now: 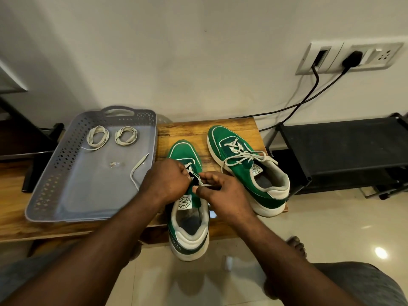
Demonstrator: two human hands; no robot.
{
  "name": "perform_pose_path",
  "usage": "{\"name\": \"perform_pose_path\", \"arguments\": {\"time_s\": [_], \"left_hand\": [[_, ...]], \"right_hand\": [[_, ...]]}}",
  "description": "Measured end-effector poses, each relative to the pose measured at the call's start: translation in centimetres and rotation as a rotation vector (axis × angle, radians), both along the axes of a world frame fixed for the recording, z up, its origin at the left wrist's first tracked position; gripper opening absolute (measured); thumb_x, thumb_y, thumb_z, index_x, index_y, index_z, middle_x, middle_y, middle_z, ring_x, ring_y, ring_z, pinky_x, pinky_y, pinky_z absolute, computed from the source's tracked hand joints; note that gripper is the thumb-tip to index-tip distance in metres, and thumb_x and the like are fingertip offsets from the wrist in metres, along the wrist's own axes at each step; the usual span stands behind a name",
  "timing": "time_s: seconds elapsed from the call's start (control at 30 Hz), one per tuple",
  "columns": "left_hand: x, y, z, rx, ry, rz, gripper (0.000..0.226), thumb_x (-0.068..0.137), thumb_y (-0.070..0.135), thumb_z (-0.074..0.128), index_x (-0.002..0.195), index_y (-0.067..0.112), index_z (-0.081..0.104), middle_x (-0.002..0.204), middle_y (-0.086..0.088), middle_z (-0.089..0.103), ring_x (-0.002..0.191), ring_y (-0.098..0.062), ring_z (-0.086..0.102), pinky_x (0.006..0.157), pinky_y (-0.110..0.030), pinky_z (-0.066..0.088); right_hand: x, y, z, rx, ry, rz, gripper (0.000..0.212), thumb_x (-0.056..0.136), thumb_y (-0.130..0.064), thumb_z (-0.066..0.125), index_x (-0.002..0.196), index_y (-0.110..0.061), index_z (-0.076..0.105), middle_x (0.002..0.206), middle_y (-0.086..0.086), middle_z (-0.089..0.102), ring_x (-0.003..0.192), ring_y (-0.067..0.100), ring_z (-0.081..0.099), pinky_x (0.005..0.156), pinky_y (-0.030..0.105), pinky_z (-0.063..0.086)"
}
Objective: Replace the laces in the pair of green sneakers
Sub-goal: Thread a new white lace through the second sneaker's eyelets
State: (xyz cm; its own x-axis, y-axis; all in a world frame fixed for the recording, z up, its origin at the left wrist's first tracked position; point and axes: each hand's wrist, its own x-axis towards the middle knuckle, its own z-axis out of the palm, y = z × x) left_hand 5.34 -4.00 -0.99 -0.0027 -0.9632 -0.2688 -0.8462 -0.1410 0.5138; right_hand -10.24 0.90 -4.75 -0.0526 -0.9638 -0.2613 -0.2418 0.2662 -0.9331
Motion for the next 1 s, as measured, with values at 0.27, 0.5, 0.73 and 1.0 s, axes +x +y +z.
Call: {"name": "perform_pose_path", "arguments": {"time_s": [0.27, 0.5, 0.73, 1.0], "left_hand": [[-0.9, 0.2, -0.2, -0.006, 0.096, 0.072, 0.018, 0.090, 0.016, 0.067, 0.074, 0.018, 0.076, 0.075, -0.001, 0.073, 0.077, -0.019, 0.069, 0.079, -0.042, 0.060], [-0.5, 0.3, -0.7, 0.003, 0.129, 0.007, 0.026, 0.094, 0.022, 0.071, 0.068, 0.021, 0.070, 0.070, 0.003, 0.069, 0.075, -0.017, 0.065, 0.069, -0.032, 0.050], [0.2, 0.0, -0.5, -0.057, 0.080, -0.077, 0.009, 0.093, 0.019, 0.070, 0.089, 0.027, 0.072, 0.082, 0.006, 0.072, 0.084, -0.016, 0.067, 0.072, -0.030, 0.052], [0.2, 0.0, 0.5, 0.034, 0.014, -0.223, 0.038, 0.069, 0.039, 0.065, 0.105, 0.049, 0.070, 0.097, 0.015, 0.074, 0.096, -0.016, 0.068, 0.089, -0.046, 0.058]], "right_hand": [[-0.1, -0.2, -0.4, -0.047, 0.058, 0.052, 0.039, 0.089, -0.035, 0.081, 0.127, -0.029, 0.075, 0.112, -0.013, 0.077, 0.104, 0.000, 0.071, 0.094, 0.037, 0.061], [-0.6, -1.3, -0.1, 0.058, -0.131, -0.066, 0.019, 0.105, -0.022, 0.062, 0.110, -0.024, 0.080, 0.097, -0.006, 0.080, 0.090, 0.009, 0.075, 0.075, 0.026, 0.059], [0.6, -2.3, -0.6, -0.182, 0.365, -0.057, 0.009, 0.095, -0.028, 0.073, 0.087, -0.030, 0.074, 0.081, -0.014, 0.071, 0.076, 0.004, 0.067, 0.073, 0.030, 0.058], [0.9, -2.0, -0.1, -0.275, 0.457, -0.076, 0.011, 0.095, -0.024, 0.065, 0.085, -0.026, 0.070, 0.076, -0.009, 0.068, 0.067, 0.007, 0.064, 0.062, 0.031, 0.055]]}}
